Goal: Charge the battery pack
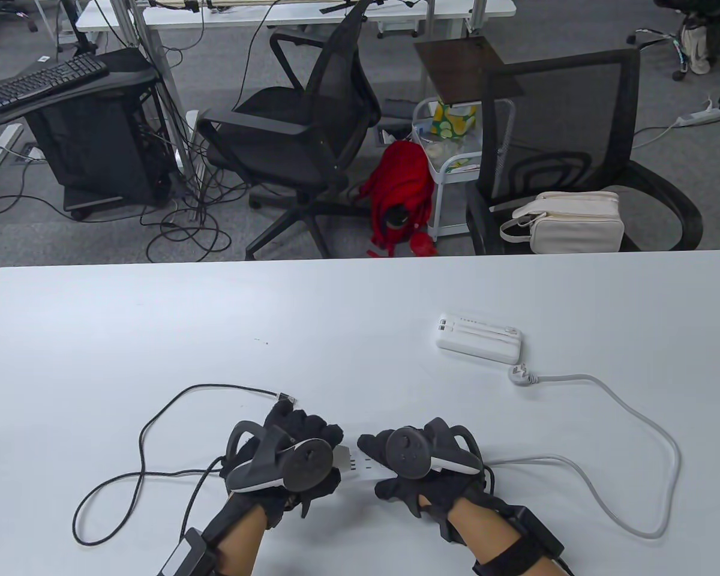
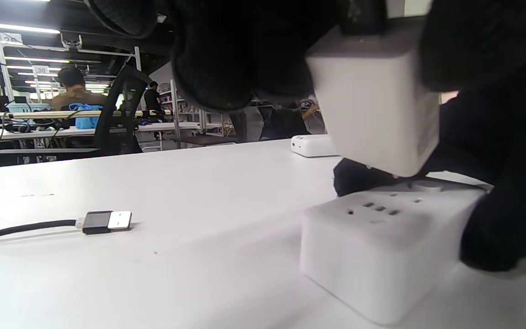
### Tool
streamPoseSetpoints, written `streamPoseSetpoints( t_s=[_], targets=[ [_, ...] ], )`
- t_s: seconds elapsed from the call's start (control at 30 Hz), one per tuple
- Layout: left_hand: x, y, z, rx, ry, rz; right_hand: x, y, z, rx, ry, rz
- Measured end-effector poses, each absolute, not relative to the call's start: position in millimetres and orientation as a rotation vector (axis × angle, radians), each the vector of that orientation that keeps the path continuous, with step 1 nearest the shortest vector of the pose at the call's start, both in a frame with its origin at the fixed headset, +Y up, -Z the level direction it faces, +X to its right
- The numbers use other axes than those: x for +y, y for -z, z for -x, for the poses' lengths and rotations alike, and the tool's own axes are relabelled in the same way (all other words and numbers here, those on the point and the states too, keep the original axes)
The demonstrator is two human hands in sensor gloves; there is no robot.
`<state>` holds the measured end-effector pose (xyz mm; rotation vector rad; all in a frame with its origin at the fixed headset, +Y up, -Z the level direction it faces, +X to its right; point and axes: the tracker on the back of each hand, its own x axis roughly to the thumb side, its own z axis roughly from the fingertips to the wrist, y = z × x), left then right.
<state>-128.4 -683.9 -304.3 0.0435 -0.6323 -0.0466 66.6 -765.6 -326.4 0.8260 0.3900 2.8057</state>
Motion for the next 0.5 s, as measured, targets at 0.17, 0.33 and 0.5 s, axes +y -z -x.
streamPoseSetpoints(
  t_s=[0.17,0.33,0.5],
  targets=[
    [-690,307,117,-0.634,0.108,-0.005,-766,326,-67,0.392,-2.807,-0.828],
    [-692,310,110,-0.628,0.149,0.023,-766,326,-66,0.395,-2.806,-0.831],
    [-690,310,102,-0.633,0.178,0.025,-766,326,-66,0.396,-2.805,-0.831]
  ],
)
